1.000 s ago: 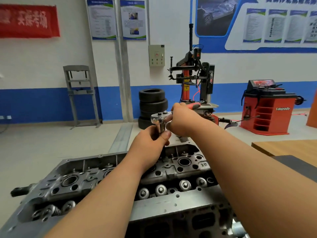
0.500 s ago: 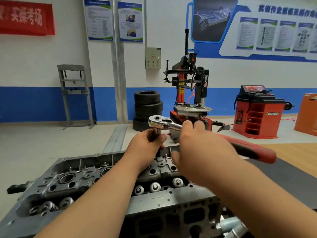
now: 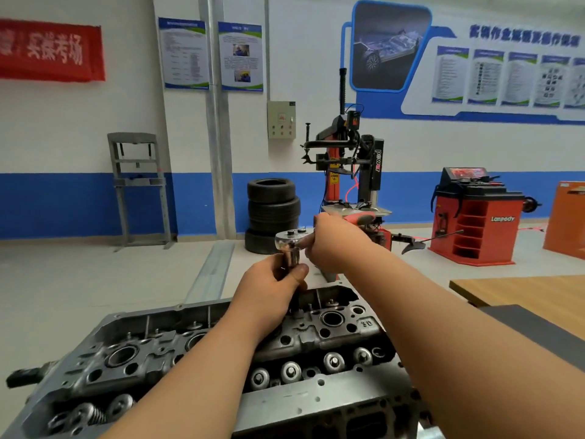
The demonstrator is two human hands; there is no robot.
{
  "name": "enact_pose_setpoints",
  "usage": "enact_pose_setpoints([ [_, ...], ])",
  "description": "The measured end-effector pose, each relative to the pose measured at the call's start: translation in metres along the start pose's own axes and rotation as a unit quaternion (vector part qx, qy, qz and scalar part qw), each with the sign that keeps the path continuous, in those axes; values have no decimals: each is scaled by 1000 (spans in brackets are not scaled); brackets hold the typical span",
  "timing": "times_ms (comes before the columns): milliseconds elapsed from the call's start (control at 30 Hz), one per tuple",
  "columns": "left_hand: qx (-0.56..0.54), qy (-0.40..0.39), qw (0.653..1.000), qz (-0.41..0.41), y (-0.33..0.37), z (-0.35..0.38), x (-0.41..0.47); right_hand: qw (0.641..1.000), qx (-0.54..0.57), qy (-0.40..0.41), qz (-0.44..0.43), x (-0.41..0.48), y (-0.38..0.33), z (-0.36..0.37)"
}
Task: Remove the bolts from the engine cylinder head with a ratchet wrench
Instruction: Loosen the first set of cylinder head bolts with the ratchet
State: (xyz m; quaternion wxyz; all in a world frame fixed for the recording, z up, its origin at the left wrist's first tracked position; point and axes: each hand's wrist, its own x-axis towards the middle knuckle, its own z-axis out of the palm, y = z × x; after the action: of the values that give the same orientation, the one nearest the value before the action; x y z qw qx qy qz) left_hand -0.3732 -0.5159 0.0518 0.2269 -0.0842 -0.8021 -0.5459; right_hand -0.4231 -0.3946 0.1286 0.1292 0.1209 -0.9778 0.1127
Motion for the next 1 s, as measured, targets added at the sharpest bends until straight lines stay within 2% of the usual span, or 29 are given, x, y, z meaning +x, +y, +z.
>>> enact_pose_setpoints([
  [67, -2, -6, 1000, -2, 0, 2, 1, 999, -20, 16, 42, -27, 9, -3],
  [133, -12, -9, 1000, -4, 0, 3, 1, 994, -89, 51, 44, -64, 15, -6],
  [200, -19, -15, 1000, 1, 1, 3, 0, 988, -131, 86, -1, -106, 15, -5],
  [300, -33, -18, 999, -2, 0, 2, -2, 985, -134, 83, -64, -132, 7, -2],
  [433, -10, -6, 1000, -6, 0, 3, -1, 993, -96, 70, 3, -78, 16, -16],
  [567, -2, 3, 1000, -5, -1, 1, -1, 996, 70, 29, -37, -8, 15, 0],
  [700, 9, -9, 1000, -15, -1, 0, 0, 997, 45, -23, -56, 19, -8, 7],
  [800, -3, -25, 1000, -13, 2, 1, 0, 997, 64, -20, -32, 8, 5, 4],
  [900, -4, -23, 1000, -8, 2, 1, 0, 999, -39, 26, 3, -30, 20, -1],
  [1000, -8, -23, 1000, -7, 2, 2, -1, 986, -135, 95, 10, -84, 23, -2],
])
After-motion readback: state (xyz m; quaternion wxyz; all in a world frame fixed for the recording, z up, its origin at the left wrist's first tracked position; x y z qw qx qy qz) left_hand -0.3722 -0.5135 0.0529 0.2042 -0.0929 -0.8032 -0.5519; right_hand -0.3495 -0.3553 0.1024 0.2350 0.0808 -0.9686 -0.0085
